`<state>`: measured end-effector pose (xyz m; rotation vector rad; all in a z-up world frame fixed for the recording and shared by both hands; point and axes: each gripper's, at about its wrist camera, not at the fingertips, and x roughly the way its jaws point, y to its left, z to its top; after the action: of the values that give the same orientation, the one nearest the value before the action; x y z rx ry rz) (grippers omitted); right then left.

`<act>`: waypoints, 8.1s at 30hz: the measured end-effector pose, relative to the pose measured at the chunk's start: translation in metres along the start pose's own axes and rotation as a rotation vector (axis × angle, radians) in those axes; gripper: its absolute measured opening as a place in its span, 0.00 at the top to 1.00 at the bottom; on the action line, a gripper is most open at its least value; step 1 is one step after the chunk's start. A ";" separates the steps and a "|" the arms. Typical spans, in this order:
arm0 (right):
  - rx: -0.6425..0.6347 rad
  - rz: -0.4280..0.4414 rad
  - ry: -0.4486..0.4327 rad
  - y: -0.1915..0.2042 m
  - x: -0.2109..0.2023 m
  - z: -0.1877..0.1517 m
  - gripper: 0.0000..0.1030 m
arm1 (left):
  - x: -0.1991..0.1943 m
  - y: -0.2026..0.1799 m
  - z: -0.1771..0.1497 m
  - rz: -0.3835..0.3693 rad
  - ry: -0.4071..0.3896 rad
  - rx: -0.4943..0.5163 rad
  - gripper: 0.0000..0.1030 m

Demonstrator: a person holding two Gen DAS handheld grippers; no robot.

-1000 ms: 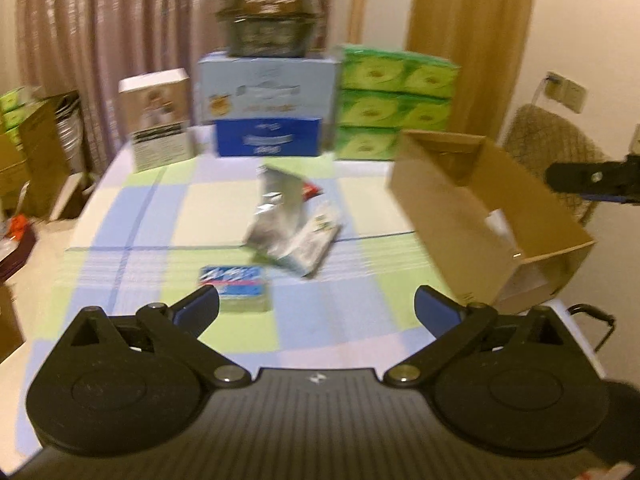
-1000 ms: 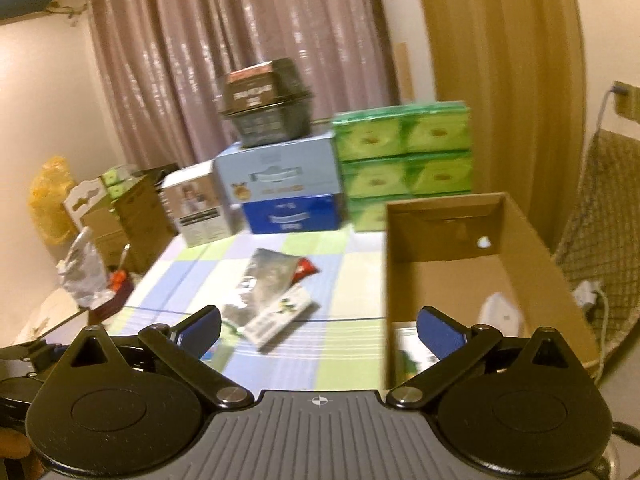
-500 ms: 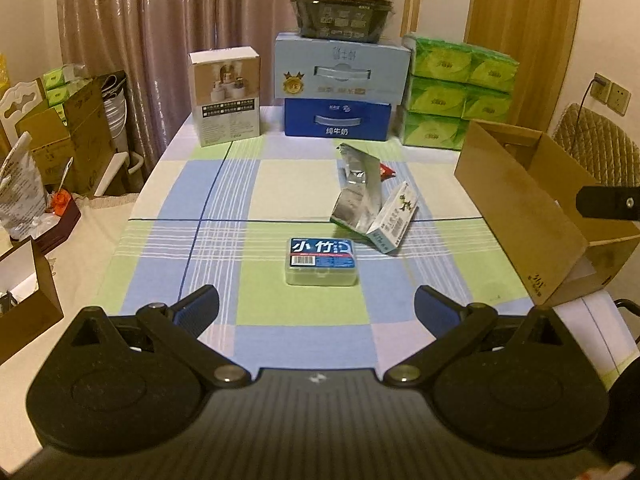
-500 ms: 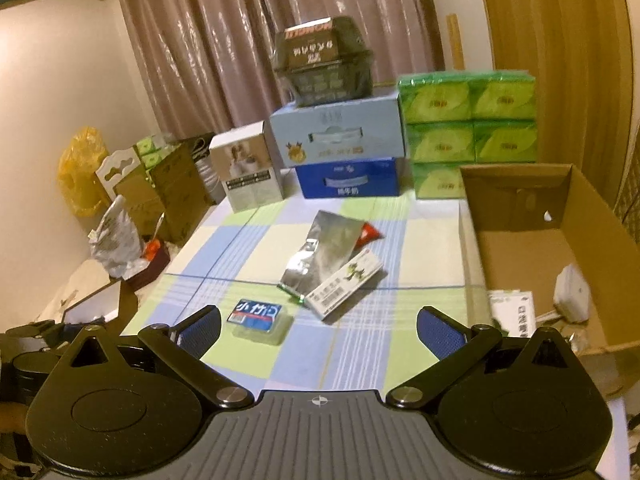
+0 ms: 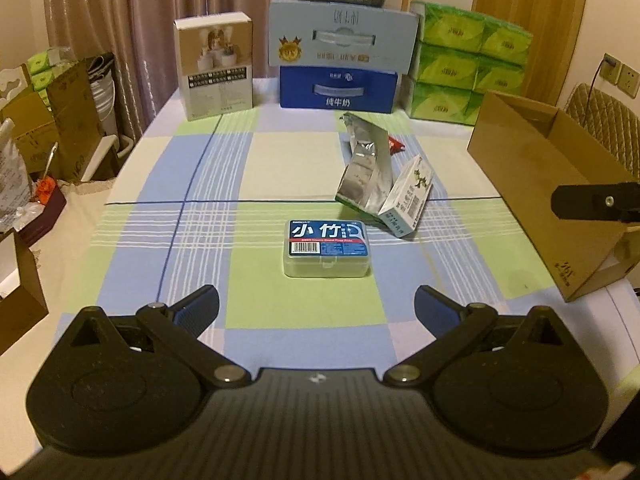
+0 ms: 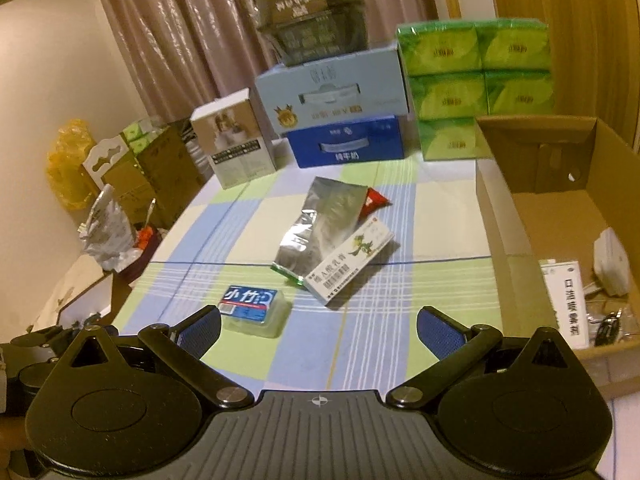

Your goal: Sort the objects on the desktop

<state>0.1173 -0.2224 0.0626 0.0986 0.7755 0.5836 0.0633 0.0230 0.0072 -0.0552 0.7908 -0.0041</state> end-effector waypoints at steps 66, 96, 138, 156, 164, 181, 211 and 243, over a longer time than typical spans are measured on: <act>-0.121 -0.161 0.286 -0.013 0.121 -0.036 0.66 | 0.110 -0.004 0.009 -0.074 0.098 0.053 0.18; -0.169 -0.151 0.258 -0.011 0.094 -0.074 0.42 | 0.089 -0.025 -0.033 -0.027 0.081 0.059 0.19; -0.082 -0.157 0.057 -0.009 0.051 -0.055 0.66 | 0.067 -0.047 -0.014 -0.063 0.008 0.088 0.19; -0.063 -0.185 -0.088 -0.008 -0.012 -0.037 0.66 | 0.015 -0.087 0.005 -0.090 -0.062 0.129 0.19; -0.037 -0.212 -0.161 -0.025 -0.060 -0.006 0.66 | -0.017 -0.117 0.025 -0.112 -0.115 0.153 0.19; -0.010 -0.361 -0.190 -0.122 -0.131 0.022 0.66 | -0.029 -0.231 0.067 -0.253 -0.157 0.238 0.19; 0.098 -0.360 -0.150 -0.227 -0.112 0.033 0.66 | 0.060 -0.329 0.092 -0.370 -0.099 0.351 0.19; 0.089 -0.320 -0.144 -0.219 -0.088 0.039 0.65 | 0.050 -0.278 0.084 -0.344 -0.128 0.276 0.13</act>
<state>0.1948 -0.4479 0.0822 0.0946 0.6600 0.2359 0.1634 -0.2520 0.0446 0.0697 0.6387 -0.4310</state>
